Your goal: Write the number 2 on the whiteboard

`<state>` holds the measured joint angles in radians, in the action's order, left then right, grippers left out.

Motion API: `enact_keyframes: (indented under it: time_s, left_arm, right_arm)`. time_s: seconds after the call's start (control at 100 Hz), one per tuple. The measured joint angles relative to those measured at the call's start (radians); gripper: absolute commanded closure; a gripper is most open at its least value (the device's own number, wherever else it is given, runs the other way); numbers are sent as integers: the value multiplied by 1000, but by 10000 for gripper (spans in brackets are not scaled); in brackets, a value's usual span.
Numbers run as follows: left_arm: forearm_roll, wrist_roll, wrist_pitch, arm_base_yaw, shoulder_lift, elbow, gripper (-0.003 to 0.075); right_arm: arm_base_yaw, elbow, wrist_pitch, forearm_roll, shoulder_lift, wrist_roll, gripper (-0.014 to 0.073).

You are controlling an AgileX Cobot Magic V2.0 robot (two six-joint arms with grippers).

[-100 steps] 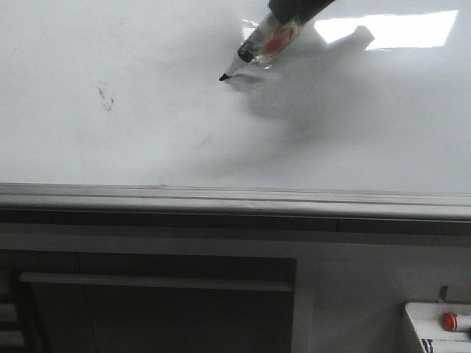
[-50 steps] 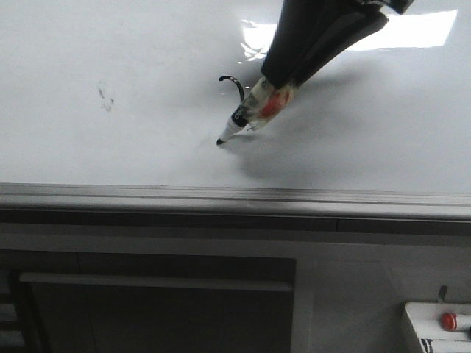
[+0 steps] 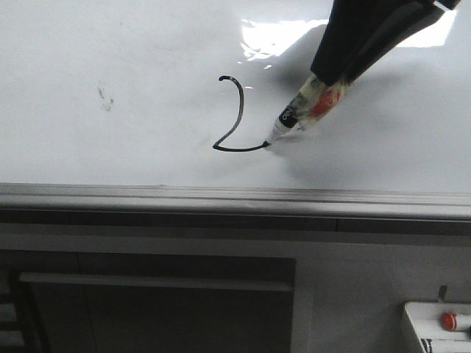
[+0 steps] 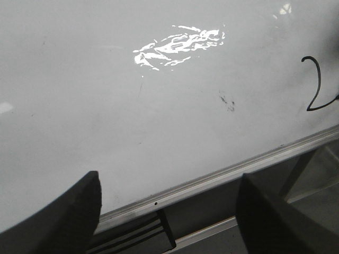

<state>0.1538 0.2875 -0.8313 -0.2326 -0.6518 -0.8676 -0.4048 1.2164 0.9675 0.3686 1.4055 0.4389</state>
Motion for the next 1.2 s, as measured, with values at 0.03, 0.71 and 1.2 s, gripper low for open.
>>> enact_keyframes:
  time_s: [0.03,0.71,1.2]
  left_arm:
    - [0,0,2,0,0,0,226]
    - [300,653,-30,-309,-354,-125,227]
    - [310,679,36,-460,-670,-295,227]
  right_arm:
    - [0,0,2,0,0,-2,629]
    - [-53,5,70,251,-163,812,629]
    - [-57,5,60,274,-163,860,629]
